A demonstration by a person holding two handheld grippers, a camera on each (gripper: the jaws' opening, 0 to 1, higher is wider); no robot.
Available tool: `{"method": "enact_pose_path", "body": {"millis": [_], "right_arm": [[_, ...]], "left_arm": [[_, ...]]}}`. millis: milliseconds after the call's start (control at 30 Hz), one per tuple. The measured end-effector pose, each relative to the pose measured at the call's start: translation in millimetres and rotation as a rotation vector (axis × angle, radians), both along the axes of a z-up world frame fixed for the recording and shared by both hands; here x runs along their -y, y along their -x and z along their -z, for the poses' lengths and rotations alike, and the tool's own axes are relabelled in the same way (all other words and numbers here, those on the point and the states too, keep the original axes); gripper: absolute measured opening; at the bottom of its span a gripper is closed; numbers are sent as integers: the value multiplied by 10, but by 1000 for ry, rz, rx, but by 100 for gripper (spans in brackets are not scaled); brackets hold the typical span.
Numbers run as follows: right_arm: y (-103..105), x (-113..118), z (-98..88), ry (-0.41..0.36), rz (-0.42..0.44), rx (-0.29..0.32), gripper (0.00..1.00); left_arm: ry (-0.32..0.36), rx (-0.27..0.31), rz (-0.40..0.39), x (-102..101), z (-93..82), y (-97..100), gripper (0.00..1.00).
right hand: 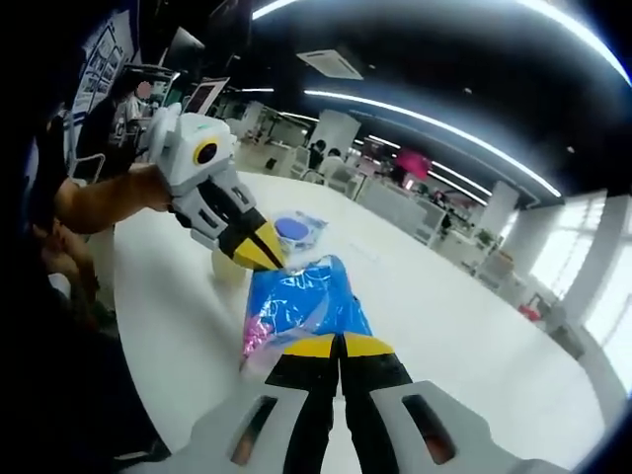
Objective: Arrange the tabletop items into an orderly group along one side of the table until the central work area is clear of visible clutter.
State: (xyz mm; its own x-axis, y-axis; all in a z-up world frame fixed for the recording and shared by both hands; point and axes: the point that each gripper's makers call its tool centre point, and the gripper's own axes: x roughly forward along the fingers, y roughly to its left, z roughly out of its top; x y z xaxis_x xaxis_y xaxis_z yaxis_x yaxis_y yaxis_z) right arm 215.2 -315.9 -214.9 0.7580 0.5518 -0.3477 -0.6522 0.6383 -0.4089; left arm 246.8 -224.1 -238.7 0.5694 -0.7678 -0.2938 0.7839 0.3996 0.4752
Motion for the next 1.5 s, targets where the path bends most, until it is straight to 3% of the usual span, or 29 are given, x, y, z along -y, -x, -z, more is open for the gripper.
{"method": "enact_pose_path", "body": {"millis": [733, 1167, 1500], "right_arm": [[97, 488, 396, -2, 101, -39, 0], [217, 536, 656, -14, 112, -90, 0], [255, 536, 637, -62, 104, -112, 0]], "left_arm": [[-78, 10, 71, 483, 437, 206, 0], [-149, 56, 79, 531, 570, 310, 0], [-145, 56, 68, 478, 538, 315, 4]]}}
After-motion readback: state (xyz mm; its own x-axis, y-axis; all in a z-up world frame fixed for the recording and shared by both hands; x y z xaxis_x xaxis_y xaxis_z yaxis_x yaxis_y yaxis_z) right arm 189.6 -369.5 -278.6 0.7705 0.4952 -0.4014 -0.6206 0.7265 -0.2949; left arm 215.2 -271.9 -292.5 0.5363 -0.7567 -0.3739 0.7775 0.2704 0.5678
